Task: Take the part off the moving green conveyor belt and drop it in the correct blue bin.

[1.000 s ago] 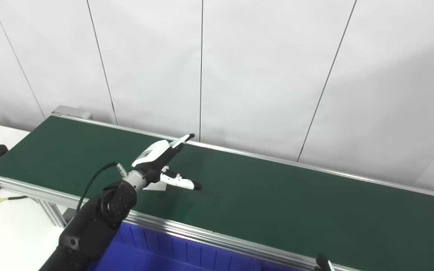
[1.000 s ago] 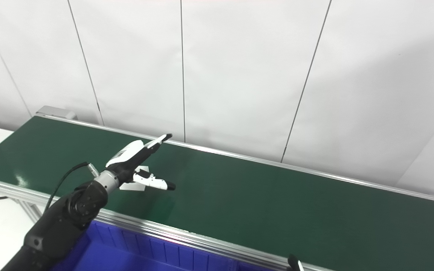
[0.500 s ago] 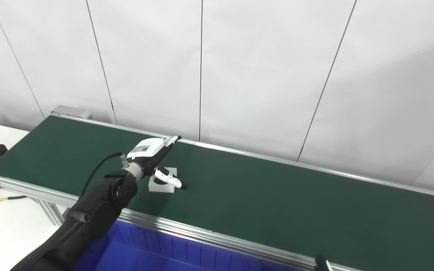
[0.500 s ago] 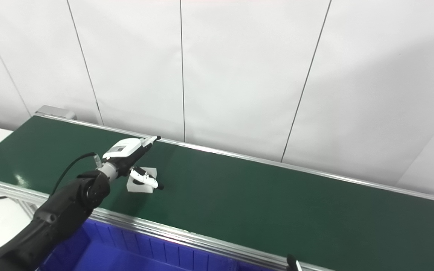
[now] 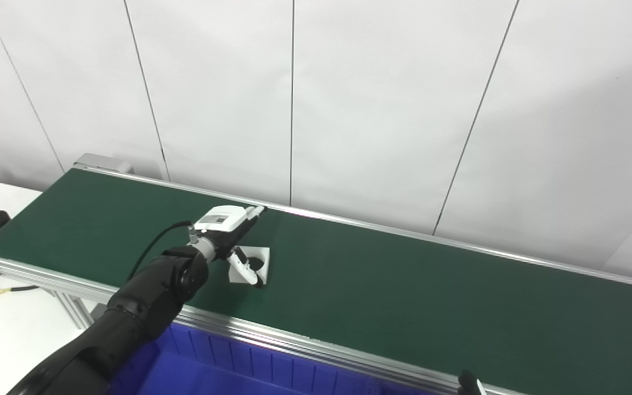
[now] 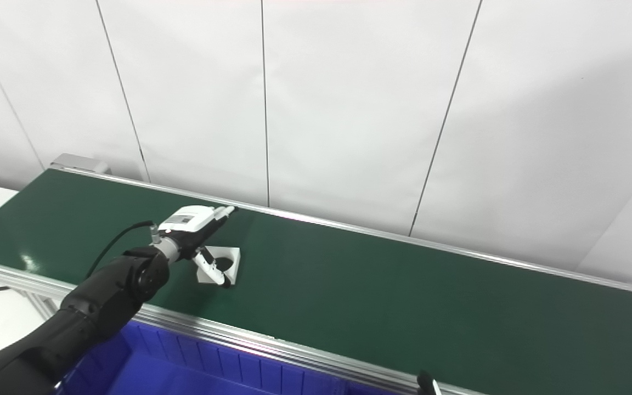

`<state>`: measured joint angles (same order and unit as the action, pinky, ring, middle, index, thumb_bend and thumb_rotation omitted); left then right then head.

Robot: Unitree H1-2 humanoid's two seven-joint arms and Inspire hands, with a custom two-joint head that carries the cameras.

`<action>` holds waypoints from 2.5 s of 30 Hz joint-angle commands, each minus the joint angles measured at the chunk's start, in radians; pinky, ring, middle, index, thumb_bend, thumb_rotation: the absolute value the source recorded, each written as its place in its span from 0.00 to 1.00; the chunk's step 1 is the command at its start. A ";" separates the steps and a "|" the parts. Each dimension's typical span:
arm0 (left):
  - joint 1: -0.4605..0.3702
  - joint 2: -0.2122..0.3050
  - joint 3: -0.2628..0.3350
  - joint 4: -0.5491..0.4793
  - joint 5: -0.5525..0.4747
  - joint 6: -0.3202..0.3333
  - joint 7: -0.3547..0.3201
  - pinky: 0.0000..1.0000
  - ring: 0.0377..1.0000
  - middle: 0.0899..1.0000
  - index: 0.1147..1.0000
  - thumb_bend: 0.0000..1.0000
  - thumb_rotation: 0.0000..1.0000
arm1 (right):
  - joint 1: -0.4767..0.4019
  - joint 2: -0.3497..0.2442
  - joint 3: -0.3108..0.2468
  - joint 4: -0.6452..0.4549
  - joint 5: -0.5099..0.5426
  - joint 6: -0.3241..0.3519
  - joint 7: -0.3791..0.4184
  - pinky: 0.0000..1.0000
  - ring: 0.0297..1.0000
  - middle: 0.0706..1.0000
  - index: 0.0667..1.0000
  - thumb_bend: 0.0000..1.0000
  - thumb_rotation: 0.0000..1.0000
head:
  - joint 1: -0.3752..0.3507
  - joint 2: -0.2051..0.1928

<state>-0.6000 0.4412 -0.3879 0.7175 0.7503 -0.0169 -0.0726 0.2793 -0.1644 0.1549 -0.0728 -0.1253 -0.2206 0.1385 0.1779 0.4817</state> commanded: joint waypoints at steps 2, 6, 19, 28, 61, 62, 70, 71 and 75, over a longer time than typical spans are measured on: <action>-0.056 0.011 -0.007 0.000 -0.001 -0.007 0.009 1.00 1.00 1.00 1.00 0.95 0.23 | 0.000 0.003 -0.003 -0.028 0.003 -0.056 -0.008 0.96 0.98 0.98 1.00 0.94 0.26 | 0.001 0.001; -0.051 -0.010 -0.005 0.035 -0.022 -0.044 0.057 0.93 0.94 0.95 0.94 0.89 0.07 | 0.003 0.002 -0.002 -0.034 0.008 -0.058 -0.005 0.95 0.98 0.98 1.00 0.93 0.25 | 0.002 0.006; -0.038 -0.086 0.003 0.115 -0.102 -0.117 0.115 0.48 0.51 0.47 0.42 0.52 0.00 | 0.015 0.009 -0.002 -0.055 0.002 -0.052 -0.010 0.96 0.98 0.99 1.00 0.92 0.24 | -0.003 0.012; -0.043 -0.076 0.011 0.103 -0.145 -0.126 0.075 0.46 0.50 0.47 0.41 0.52 0.00 | 0.006 0.013 -0.001 -0.047 -0.003 -0.052 -0.011 0.95 0.98 0.98 1.00 0.91 0.25 | -0.003 0.009; 0.406 -0.265 0.312 -0.632 -0.564 -0.290 0.107 0.42 0.43 0.45 0.42 0.50 0.00 | 0.031 0.065 0.022 -0.139 -0.091 0.012 -0.037 0.92 0.94 0.94 1.00 0.92 0.32 | -0.330 0.174; 0.428 -0.269 0.309 -0.651 -0.570 -0.302 0.101 0.42 0.43 0.45 0.42 0.50 0.00 | 0.031 0.069 0.024 -0.137 -0.096 0.014 -0.039 0.92 0.94 0.94 1.00 0.92 0.32 | -0.364 0.183; 0.550 -0.284 0.283 -0.760 -0.546 -0.312 0.064 0.44 0.44 0.46 0.40 0.50 0.00 | 0.024 0.097 0.038 -0.147 -0.126 0.058 -0.043 0.93 0.93 0.95 0.99 0.94 0.34 | -0.432 0.224; 0.560 -0.281 0.279 -0.761 -0.539 -0.317 0.059 0.44 0.44 0.47 0.40 0.50 0.00 | 0.022 0.099 0.039 -0.153 -0.129 0.066 -0.043 0.93 0.93 0.95 0.99 0.94 0.34 | -0.449 0.242; 0.590 -0.266 0.260 -0.734 -0.515 -0.363 0.041 0.43 0.43 0.47 0.40 0.50 0.00 | 0.020 0.103 0.048 -0.178 -0.150 0.097 -0.045 0.92 0.93 0.95 0.99 0.94 0.35 | -0.472 0.273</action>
<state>-0.0040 0.1618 -0.1241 -0.0088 0.2287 -0.3262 -0.0256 0.3080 -0.0713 0.1994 -0.2095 -0.2727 -0.1383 0.0986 -0.2945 0.7530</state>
